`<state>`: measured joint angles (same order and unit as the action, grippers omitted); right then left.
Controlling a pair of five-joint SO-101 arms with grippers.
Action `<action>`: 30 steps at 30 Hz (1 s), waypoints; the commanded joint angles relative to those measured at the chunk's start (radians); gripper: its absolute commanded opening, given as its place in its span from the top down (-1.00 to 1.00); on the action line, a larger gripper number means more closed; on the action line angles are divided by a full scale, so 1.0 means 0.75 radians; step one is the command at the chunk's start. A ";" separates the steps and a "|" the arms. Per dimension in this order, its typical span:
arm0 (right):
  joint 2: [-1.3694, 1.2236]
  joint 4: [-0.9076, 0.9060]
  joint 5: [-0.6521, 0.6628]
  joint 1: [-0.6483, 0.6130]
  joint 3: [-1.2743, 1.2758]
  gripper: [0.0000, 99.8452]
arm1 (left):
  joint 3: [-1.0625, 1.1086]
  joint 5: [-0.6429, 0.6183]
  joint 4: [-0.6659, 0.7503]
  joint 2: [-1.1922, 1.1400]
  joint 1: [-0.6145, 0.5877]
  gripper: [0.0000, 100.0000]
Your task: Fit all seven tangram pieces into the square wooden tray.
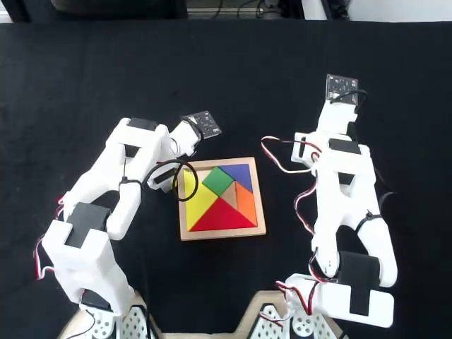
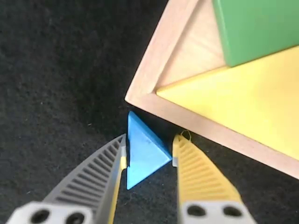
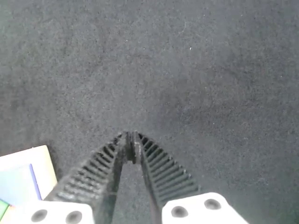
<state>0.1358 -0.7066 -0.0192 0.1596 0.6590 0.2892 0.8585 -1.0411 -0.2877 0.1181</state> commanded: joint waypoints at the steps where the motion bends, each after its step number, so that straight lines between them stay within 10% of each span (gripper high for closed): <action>1: 0.005 0.020 0.014 -0.020 -0.007 0.98 | -0.046 0.004 -0.002 0.014 -0.015 0.94; 15: 0.007 0.018 0.014 -0.020 -0.007 0.98 | -0.244 0.004 -0.270 0.162 -0.001 0.94; 30: 0.011 0.025 0.014 -0.010 -0.009 0.98 | -0.298 0.211 -0.217 0.153 0.349 0.94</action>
<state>0.1358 -0.7066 -0.0192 0.1596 0.6590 0.1358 0.9720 -1.2421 -0.1389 0.3560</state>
